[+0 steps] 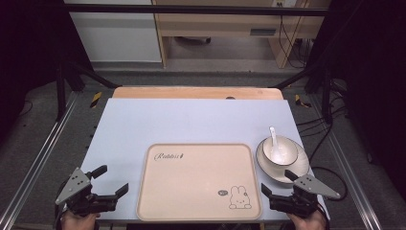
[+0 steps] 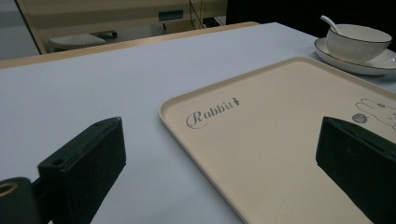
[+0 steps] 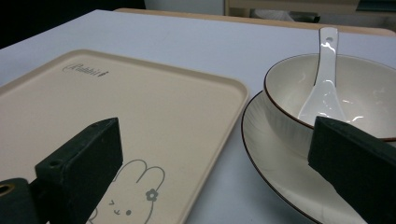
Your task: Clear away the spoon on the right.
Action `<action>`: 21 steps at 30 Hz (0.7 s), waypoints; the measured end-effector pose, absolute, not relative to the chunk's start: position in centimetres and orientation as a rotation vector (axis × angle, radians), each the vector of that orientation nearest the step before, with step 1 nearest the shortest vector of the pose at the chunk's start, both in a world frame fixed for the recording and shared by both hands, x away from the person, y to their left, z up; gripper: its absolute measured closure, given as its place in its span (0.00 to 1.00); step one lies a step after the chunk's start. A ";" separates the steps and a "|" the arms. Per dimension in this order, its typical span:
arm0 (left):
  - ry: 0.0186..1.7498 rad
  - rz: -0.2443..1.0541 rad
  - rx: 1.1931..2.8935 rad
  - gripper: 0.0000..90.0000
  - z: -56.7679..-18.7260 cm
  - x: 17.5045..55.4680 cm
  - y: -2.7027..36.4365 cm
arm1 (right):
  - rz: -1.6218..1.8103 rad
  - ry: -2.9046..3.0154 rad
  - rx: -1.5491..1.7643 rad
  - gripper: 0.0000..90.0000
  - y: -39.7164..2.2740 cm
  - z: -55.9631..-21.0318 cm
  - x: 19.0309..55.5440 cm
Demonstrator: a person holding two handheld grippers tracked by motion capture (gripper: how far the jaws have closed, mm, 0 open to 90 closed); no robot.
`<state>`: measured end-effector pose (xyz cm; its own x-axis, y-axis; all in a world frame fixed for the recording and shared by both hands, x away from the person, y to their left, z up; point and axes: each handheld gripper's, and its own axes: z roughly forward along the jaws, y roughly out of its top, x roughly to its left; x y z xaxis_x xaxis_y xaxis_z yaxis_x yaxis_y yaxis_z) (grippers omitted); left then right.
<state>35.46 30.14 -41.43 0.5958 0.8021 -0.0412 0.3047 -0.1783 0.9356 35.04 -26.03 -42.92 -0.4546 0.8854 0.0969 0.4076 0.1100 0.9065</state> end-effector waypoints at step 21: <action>0.899 0.605 1.762 0.02 -41.4 35.3 29.8 | 1.300 1.910 1.282 0.05 -26.0 -42.9 35.1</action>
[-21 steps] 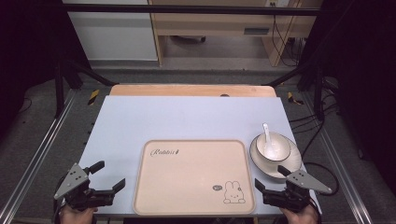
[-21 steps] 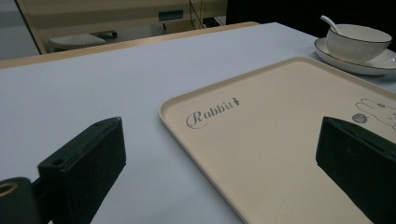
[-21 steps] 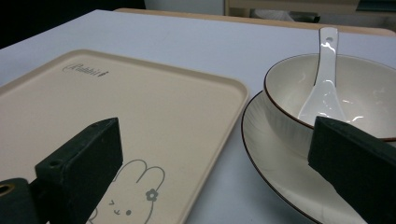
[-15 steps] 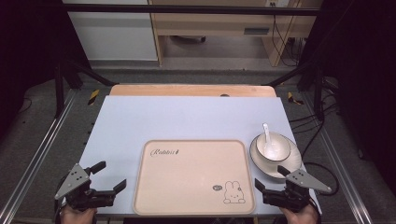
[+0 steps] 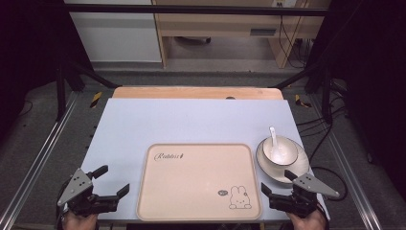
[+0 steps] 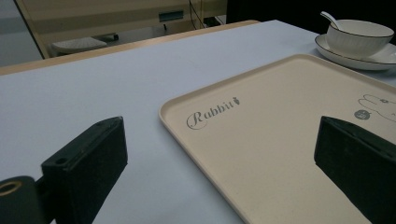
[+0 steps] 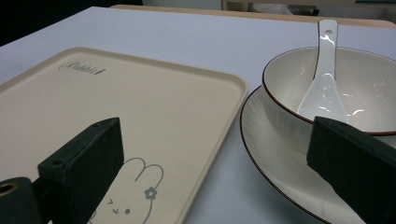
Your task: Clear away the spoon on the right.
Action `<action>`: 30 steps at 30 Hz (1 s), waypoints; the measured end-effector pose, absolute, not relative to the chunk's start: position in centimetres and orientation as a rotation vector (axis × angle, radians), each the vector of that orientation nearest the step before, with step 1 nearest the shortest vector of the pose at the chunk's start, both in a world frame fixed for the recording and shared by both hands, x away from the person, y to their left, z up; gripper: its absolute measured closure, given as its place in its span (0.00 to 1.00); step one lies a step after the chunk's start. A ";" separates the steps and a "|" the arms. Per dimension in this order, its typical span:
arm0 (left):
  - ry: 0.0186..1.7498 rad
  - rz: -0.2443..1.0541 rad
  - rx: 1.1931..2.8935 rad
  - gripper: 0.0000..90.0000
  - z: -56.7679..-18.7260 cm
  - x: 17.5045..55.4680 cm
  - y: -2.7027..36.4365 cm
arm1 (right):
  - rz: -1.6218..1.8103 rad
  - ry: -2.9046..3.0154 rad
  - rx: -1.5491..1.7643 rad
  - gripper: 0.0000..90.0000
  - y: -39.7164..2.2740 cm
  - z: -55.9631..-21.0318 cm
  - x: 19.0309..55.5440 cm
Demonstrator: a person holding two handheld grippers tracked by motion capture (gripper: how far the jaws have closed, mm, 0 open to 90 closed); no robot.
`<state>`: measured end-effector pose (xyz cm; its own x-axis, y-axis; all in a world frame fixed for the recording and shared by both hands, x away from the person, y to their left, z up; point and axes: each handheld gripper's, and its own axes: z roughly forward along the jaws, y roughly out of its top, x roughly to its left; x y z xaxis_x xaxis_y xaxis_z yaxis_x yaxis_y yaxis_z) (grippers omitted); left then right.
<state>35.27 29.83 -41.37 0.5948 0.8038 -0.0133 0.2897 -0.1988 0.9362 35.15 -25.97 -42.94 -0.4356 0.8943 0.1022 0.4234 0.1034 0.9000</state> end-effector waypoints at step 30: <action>0.896 0.632 1.777 0.02 -41.3 35.2 29.8 | 1.263 1.920 1.306 0.05 -26.2 -41.9 36.7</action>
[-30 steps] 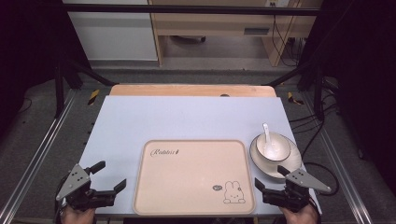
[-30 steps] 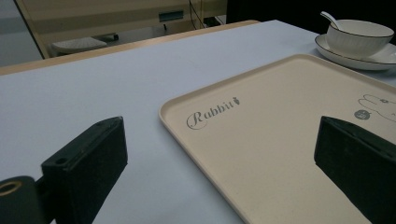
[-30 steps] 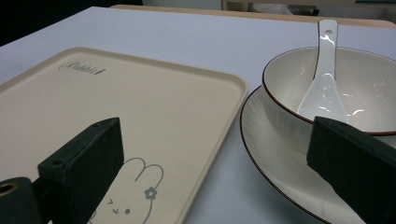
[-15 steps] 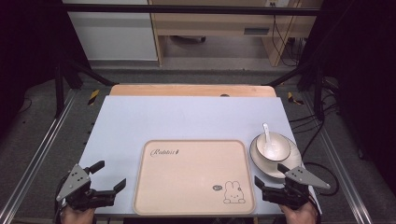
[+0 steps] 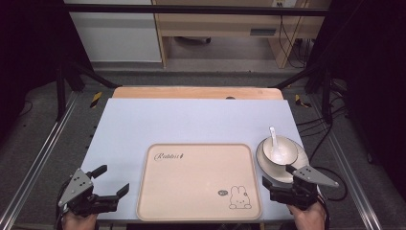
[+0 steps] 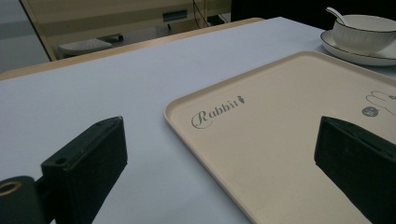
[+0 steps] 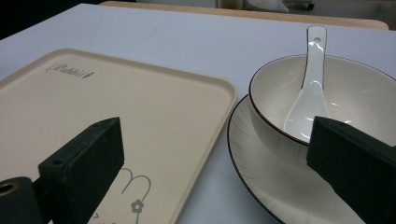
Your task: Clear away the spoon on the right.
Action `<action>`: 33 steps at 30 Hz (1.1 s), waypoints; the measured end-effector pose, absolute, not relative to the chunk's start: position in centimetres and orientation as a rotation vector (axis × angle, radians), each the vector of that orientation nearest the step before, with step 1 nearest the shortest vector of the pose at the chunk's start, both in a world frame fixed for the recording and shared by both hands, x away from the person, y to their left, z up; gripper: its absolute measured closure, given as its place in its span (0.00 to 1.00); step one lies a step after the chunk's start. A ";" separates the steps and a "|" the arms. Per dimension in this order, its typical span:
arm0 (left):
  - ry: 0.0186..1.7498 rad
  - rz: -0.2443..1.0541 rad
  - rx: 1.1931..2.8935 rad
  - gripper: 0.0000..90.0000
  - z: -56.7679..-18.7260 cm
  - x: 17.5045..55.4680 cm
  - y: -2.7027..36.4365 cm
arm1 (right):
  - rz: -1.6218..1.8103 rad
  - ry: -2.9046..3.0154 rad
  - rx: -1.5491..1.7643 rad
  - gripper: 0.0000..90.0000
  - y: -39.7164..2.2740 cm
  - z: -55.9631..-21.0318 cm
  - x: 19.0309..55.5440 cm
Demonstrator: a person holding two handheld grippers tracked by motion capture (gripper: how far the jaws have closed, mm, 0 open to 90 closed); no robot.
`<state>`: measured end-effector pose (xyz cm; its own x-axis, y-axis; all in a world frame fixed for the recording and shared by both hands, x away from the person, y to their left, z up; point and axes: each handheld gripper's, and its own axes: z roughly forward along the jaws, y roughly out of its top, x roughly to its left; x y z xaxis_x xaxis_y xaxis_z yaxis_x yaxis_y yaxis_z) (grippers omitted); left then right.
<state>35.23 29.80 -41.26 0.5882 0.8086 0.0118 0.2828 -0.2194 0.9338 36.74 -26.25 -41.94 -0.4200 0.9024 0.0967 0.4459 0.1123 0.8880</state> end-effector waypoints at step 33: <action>0.892 0.638 1.793 0.02 -41.3 35.2 29.6 | 1.242 1.962 1.370 0.05 -27.2 -40.8 38.5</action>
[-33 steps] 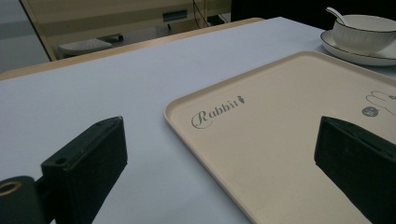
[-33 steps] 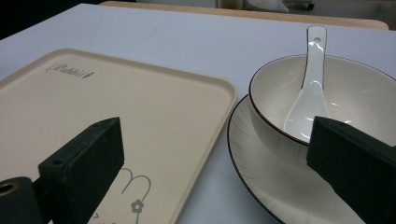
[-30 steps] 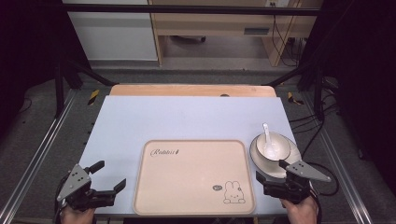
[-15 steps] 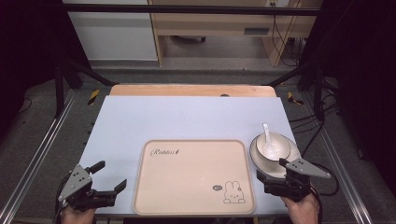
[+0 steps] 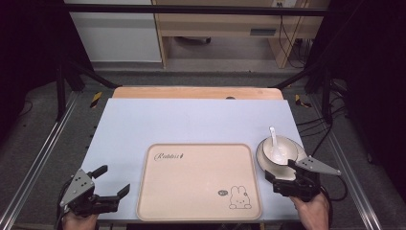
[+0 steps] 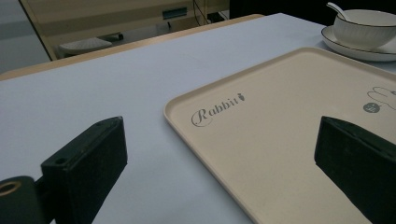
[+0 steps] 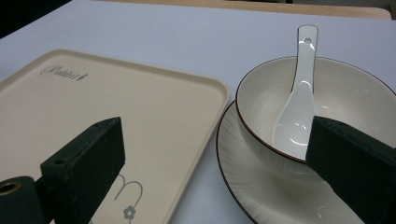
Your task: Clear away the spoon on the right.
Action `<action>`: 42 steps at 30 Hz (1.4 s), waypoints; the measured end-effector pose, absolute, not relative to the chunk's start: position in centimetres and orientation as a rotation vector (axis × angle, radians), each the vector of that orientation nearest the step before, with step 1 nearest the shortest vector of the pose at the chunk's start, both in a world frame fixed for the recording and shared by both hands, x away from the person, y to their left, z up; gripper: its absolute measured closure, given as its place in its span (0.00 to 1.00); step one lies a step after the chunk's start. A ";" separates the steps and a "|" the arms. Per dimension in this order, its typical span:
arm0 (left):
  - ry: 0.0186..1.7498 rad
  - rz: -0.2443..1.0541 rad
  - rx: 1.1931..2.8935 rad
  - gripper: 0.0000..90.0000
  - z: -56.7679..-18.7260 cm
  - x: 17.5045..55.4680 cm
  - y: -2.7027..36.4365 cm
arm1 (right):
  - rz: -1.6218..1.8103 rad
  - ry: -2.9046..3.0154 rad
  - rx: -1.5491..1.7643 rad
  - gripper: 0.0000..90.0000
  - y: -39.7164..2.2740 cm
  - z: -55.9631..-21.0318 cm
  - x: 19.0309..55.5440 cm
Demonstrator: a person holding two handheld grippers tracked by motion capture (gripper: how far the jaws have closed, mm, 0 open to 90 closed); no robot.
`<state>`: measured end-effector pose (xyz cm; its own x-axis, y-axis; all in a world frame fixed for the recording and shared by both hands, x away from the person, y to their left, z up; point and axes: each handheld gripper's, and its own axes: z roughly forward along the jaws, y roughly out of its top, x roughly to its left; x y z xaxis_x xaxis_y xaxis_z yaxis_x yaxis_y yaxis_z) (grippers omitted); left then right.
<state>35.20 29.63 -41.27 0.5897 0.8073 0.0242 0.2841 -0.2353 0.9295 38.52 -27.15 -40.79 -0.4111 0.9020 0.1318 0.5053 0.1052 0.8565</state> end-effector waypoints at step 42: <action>0.891 0.639 1.806 0.02 -41.4 35.3 29.5 | 1.073 2.015 1.477 0.14 -28.6 -40.2 43.6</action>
<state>35.26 29.53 -41.36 0.5917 0.8056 0.0304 0.2879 -0.2463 0.9254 43.59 -28.55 -40.24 -0.3479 0.9315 0.1059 0.6077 0.1381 0.7820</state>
